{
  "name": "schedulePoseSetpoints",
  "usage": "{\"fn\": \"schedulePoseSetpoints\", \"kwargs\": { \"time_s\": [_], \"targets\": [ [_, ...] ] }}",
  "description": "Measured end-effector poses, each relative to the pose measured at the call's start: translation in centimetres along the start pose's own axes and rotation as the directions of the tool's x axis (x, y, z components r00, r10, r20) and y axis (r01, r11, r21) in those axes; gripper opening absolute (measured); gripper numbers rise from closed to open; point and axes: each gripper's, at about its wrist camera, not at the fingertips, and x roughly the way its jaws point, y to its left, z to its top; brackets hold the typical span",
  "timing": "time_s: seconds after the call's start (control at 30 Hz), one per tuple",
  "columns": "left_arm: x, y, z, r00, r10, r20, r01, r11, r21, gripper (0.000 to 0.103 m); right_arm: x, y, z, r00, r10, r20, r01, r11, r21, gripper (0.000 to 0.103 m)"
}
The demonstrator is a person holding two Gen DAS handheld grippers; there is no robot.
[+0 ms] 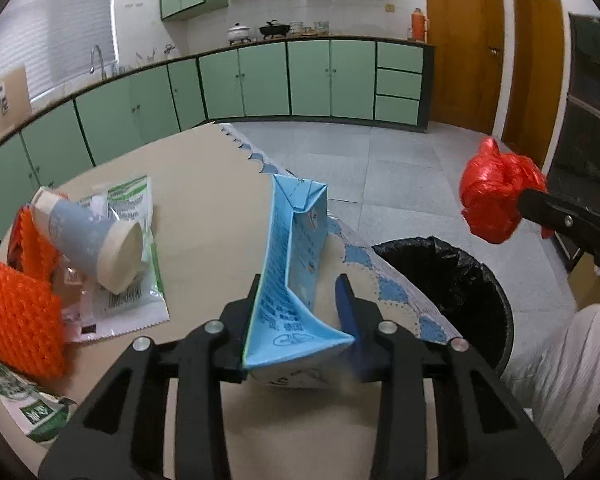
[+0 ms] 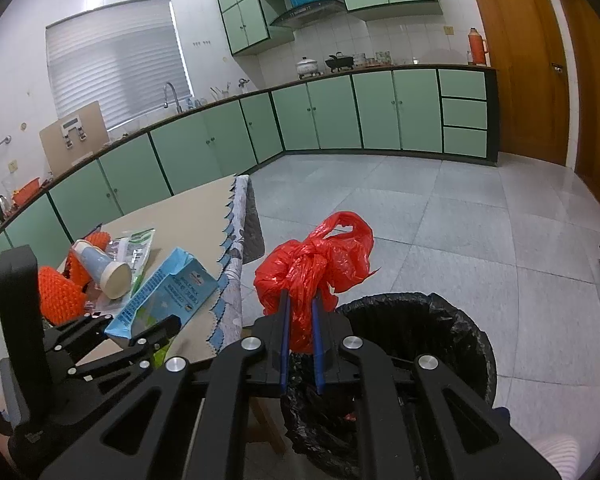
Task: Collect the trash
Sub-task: 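Grasp the blue milk carton with the left gripper while the right holds the red bag, then carry both items over the bin and open both grippers to drop them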
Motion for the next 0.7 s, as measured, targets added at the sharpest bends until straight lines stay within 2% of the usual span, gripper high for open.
{"fn": "schedulePoseSetpoints", "kwargs": {
  "time_s": [0.13, 0.3, 0.7],
  "targets": [
    [-0.7, -0.2, 0.1, 1.0, 0.011, 0.027, -0.012, 1.0, 0.002, 0.033, -0.1, -0.2, 0.1, 1.0, -0.009, 0.006, 0.009, 1.0, 0.003, 0.01],
    [-1.5, -0.7, 0.9, 0.999, -0.009, 0.044, 0.009, 1.0, -0.007, 0.033, -0.6, -0.4, 0.3, 1.0, -0.022, 0.02, 0.022, 1.0, 0.001, 0.01],
    [-1.5, -5.6, 3.9, 0.989, -0.119, 0.091, 0.116, 0.993, 0.038, 0.033, -2.0, -4.2, 0.8, 0.994, -0.099, 0.043, 0.096, 0.994, 0.053, 0.009]
  ]
}}
